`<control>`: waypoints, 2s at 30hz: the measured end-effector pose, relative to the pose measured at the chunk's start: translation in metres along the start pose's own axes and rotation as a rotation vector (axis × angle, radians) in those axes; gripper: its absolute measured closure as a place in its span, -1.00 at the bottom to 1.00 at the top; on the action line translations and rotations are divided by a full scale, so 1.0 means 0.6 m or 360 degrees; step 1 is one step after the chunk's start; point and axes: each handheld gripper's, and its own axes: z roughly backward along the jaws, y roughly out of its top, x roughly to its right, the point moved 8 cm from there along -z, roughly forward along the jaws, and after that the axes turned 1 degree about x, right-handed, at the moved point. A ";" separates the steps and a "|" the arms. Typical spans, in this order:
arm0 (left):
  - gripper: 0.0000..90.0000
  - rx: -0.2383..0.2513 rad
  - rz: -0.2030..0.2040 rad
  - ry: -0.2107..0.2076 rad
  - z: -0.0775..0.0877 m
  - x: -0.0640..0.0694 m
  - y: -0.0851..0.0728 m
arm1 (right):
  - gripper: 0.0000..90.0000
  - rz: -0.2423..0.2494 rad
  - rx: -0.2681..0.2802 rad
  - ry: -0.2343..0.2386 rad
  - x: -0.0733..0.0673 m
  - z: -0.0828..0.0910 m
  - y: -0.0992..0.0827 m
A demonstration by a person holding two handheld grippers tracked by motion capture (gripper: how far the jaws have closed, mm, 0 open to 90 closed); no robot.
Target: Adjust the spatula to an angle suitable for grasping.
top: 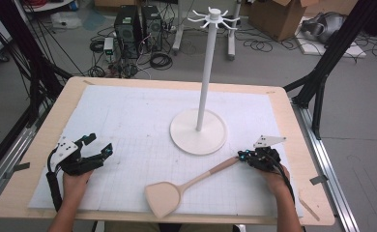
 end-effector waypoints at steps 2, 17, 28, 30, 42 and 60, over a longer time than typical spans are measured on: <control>-0.55 -0.0004 -0.0003 -0.0002 0.000 0.000 0.000 | 0.99 0.0015 -0.0005 -0.0002 -0.002 0.000 0.000; -0.55 -0.0002 0.0002 -0.0001 0.001 -0.001 0.000 | 0.62 -0.0064 0.0062 0.0026 -0.013 0.010 0.005; -0.58 0.0002 0.0026 -0.0056 -0.002 0.014 0.014 | -0.21 -0.0128 0.0225 -0.0264 0.012 0.058 0.013; -0.60 -0.0012 0.0017 -0.0088 -0.006 0.025 0.021 | -0.34 -0.0132 0.0244 -0.0319 0.017 0.065 0.013; -0.60 -0.0167 0.0008 -0.0400 -0.039 0.108 0.057 | -0.40 -0.0119 0.0289 -0.0421 0.004 0.094 0.007; -0.29 -0.0529 -0.0202 -0.0887 -0.112 0.313 0.045 | -0.42 -0.0059 0.0395 -0.0379 -0.013 0.107 0.022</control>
